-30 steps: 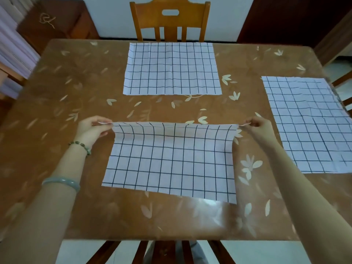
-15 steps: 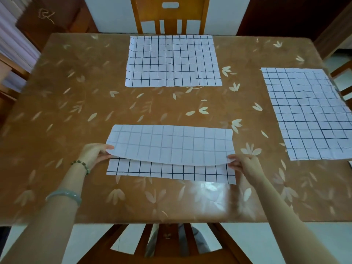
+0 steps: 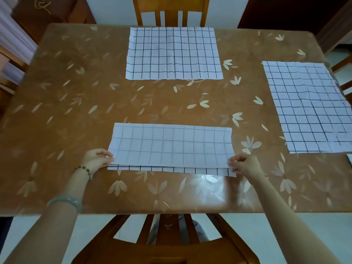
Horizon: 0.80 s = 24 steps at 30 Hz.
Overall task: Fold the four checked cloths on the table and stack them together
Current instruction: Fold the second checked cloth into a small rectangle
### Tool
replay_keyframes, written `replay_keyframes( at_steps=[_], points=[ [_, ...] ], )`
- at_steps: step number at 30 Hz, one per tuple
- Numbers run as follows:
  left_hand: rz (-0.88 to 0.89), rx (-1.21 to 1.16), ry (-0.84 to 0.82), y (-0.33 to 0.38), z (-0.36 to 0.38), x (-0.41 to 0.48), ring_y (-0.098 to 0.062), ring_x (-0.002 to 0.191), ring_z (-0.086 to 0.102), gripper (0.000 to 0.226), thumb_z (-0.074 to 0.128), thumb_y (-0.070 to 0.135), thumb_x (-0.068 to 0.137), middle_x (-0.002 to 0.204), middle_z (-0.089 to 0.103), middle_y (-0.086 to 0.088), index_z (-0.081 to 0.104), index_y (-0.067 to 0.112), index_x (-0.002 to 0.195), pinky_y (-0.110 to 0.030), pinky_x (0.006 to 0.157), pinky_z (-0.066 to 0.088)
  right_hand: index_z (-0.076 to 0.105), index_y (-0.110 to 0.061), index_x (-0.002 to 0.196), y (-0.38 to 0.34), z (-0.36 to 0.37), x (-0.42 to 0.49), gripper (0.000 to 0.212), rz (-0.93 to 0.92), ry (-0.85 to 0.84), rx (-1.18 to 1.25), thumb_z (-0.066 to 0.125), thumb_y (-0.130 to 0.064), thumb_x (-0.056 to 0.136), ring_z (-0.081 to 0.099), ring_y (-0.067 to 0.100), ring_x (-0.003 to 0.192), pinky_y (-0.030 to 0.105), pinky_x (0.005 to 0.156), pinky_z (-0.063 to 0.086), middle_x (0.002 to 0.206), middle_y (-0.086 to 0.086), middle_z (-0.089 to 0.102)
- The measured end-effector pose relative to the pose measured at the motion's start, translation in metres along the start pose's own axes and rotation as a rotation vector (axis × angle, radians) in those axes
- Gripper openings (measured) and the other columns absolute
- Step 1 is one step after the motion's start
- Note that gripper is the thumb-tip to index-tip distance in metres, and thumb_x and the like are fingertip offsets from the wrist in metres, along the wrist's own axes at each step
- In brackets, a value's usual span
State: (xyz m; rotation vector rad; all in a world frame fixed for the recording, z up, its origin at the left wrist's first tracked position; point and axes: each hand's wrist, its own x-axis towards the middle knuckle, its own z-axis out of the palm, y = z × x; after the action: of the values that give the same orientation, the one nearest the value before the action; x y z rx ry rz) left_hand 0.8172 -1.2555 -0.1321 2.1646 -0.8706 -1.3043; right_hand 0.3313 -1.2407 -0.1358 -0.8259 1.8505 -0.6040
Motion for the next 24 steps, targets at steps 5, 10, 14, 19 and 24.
replay_keyframes(
  at_steps=[5,10,14,19,24],
  points=[
    [-0.027,0.075,-0.003,-0.005,-0.005,-0.003,-0.024,0.092,0.063,0.014,0.075,-0.006,0.073,0.095,0.068,-0.012,0.071,0.003,0.083,-0.029,0.082,0.052,0.068,-0.011,0.072,0.003,0.003,-0.004,0.011,-0.038,0.024,-0.164,0.074,-0.004,0.077,0.060,0.017,0.063,0.022,0.056,0.054,0.075,0.004,0.067],
    [-0.054,0.076,-0.014,-0.009,-0.007,-0.005,-0.027,0.100,0.063,0.013,0.074,-0.005,0.075,0.101,0.068,-0.014,0.071,0.003,0.084,-0.035,0.085,0.053,0.068,-0.017,0.070,0.008,0.005,-0.009,0.012,-0.084,0.048,-0.266,0.072,-0.007,0.076,0.059,0.013,0.063,0.028,0.064,0.049,0.071,-0.007,0.067],
    [-0.053,0.134,-0.023,-0.010,-0.006,-0.009,-0.029,0.098,0.063,0.011,0.073,-0.005,0.076,0.100,0.067,-0.017,0.070,0.003,0.083,-0.036,0.082,0.054,0.068,-0.020,0.069,0.011,0.008,-0.011,0.014,-0.100,0.061,-0.338,0.068,-0.008,0.077,0.057,0.004,0.067,0.020,0.060,0.039,0.069,-0.014,0.064],
    [-0.012,0.279,-0.008,-0.013,-0.002,-0.012,-0.026,0.097,0.063,0.012,0.077,0.001,0.073,0.100,0.068,-0.011,0.071,0.009,0.079,-0.034,0.081,0.052,0.065,-0.031,0.067,0.012,0.011,-0.015,0.024,-0.116,0.068,-0.370,0.066,-0.010,0.077,0.060,0.003,0.074,0.021,0.063,0.041,0.075,-0.017,0.066],
    [0.018,0.368,-0.011,-0.011,0.003,-0.017,-0.024,0.094,0.057,0.012,0.077,0.002,0.073,0.094,0.064,-0.009,0.069,0.007,0.079,-0.033,0.076,0.042,0.070,-0.020,0.078,0.010,0.014,-0.015,0.018,-0.113,0.065,-0.389,0.063,-0.004,0.079,0.056,0.000,0.069,0.015,0.059,0.038,0.073,-0.019,0.061]
  ],
)
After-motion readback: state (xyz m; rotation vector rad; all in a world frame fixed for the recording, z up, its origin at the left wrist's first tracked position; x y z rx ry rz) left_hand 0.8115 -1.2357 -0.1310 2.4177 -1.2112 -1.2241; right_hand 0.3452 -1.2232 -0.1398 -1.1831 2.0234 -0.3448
